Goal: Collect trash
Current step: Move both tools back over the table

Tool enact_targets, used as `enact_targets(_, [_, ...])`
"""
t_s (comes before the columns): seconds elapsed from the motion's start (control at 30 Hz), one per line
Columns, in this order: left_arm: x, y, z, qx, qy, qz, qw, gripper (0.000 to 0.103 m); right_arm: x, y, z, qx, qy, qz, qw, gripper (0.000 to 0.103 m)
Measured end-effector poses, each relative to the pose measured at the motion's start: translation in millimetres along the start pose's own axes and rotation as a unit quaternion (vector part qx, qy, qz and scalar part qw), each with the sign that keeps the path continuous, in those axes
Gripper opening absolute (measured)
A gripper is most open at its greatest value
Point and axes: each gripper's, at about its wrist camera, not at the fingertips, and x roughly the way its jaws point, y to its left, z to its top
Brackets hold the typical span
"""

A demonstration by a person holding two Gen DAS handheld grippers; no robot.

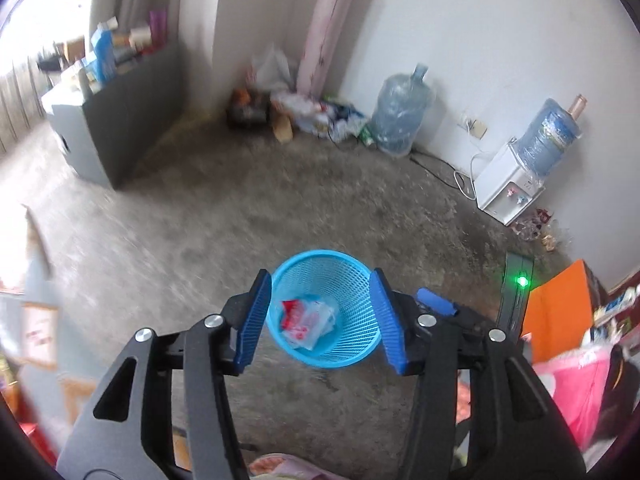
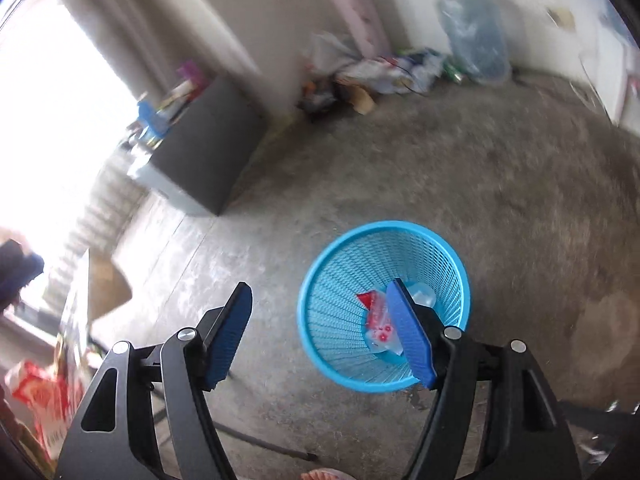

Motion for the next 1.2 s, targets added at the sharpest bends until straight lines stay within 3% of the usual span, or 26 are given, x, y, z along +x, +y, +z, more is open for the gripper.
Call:
enact_targets(0.13, [-60.9, -4.5, -27.6, 0.02, -0.033, 0.026, 0.9989, 0.051, -33.7, 32.4, -2.1, -0.045, -0.001, 0.014, 0.999, 0.068])
enact_targets(0.27, [-113.7, 9.6, -55.8, -0.002, -0.056, 0.048, 0.9973, 0.051, -61.8, 68.8, -10.4, -0.089, -0.003, 0.035, 0.995, 0.068])
enact_targets(0.4, [-177.2, 38.0, -89.7, -0.045, -0.102, 0.092, 0.9896, 0.051, -83.1, 105.7, -23.2, -0.132, 0.003, 0.065, 0.989, 0.069])
enact_targets(0.6, [-270.6, 83.5, -152.9, -0.107, -0.159, 0.208, 0.959, 0.051, -106.7, 161.8, -47.3, -0.195, 0.003, 0.11, 0.975, 0.069])
enact_targets(0.73, [-311.9, 110.0, -189.9, -0.15, -0.18, 0.261, 0.9364, 0.051, -109.7, 199.8, -65.0, -0.226, 0.014, 0.139, 0.964, 0.069])
enact_targets(0.83, [-330.5, 130.8, -215.1, -0.181, -0.188, 0.278, 0.9245, 0.051, -110.4, 229.6, -81.5, -0.254, 0.024, 0.156, 0.954, 0.069])
enact_targets(1.03, [-331.1, 162.3, -243.1, -0.212, -0.182, 0.262, 0.9237, 0.051, -109.3, 272.7, -106.8, -0.294, 0.038, 0.175, 0.939, 0.069])
enact_targets(1.2, [-312.5, 183.9, -243.3, -0.209, -0.172, 0.241, 0.9321, 0.044, -85.9, 302.1, -113.8, -0.323, 0.053, 0.18, 0.928, 0.069])
